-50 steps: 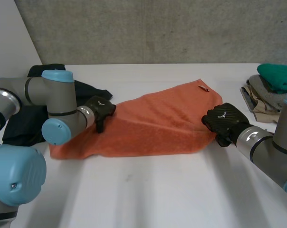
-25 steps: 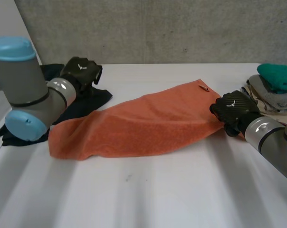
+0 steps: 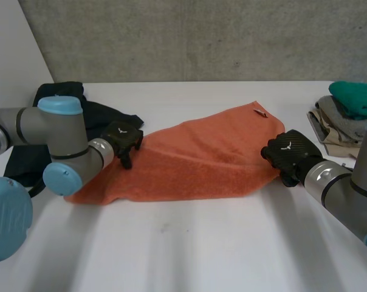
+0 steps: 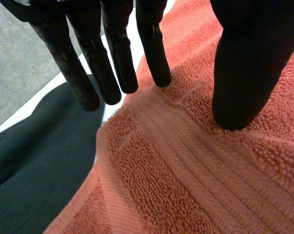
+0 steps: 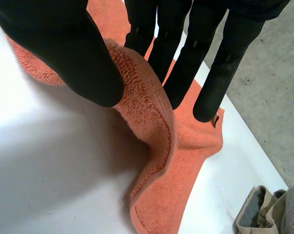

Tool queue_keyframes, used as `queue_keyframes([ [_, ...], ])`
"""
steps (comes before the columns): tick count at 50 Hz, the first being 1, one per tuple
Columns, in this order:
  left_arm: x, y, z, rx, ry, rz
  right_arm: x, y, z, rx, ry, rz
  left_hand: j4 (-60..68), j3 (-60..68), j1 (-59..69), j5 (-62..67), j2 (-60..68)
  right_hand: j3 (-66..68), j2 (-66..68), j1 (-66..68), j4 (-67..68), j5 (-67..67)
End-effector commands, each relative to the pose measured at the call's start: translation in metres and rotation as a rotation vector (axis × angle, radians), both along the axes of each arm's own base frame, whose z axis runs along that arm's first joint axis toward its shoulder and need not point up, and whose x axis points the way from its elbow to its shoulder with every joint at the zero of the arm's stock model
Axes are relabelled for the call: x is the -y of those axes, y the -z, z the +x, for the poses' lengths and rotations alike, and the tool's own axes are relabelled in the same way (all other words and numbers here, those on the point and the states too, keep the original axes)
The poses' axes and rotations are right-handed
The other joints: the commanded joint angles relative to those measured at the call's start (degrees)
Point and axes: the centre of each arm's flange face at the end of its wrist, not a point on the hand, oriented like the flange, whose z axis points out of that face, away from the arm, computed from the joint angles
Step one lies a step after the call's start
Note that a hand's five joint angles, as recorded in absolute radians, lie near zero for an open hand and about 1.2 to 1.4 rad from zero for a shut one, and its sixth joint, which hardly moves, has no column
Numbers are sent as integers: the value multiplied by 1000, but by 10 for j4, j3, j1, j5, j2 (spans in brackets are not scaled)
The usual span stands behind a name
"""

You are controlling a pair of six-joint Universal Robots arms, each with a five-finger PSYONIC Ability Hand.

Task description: Fold the laundry.

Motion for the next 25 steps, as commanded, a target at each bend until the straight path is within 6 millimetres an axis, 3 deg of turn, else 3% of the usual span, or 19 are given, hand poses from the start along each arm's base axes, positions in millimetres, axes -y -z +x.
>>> queue_keyframes([
  [1, 2, 6, -2, 11, 7, -14, 3, 3, 0, -10, 2, 0, 340, 340, 334, 343, 338, 120, 128, 158, 114, 131],
  [2, 3, 5, -2, 14, 7, -21, 3, 3, 0, -11, 2, -3, 398, 398, 392, 401, 396, 120, 128, 158, 114, 131],
  [7, 8, 2, -5, 24, 6, -89, 9, 0, 3, -9, -3, -27, 399, 399, 393, 402, 397, 120, 128, 158, 114, 131],
  [11, 24, -19, -8, 20, -10, -224, 21, -12, 14, 16, -19, -90, 399, 399, 393, 402, 397, 120, 128, 158, 114, 131],
  [14, 43, -61, -10, -35, -49, -398, 42, -36, 29, 57, -22, -222, 399, 399, 393, 402, 397, 120, 128, 158, 114, 131],
  [15, 52, -89, -9, -81, -87, -492, 55, -53, 36, 92, -6, -309, 399, 399, 393, 402, 397, 120, 128, 158, 114, 131],
  [18, 61, -132, -4, -172, -141, -620, 71, -79, 44, 152, 17, -424, 399, 399, 393, 402, 397, 120, 128, 158, 114, 131],
  [19, 62, -155, 1, -234, -174, -677, 78, -96, 47, 189, 35, -488, 399, 399, 393, 402, 397, 120, 128, 158, 114, 131],
  [23, 49, -207, 16, -355, -224, -761, 75, -119, 57, 275, 17, -552, 399, 399, 393, 402, 397, 120, 128, 158, 114, 131],
  [25, 39, -220, 24, -397, -239, -760, 69, -131, 62, 321, -10, -587, 399, 399, 393, 402, 397, 120, 128, 158, 114, 131],
])
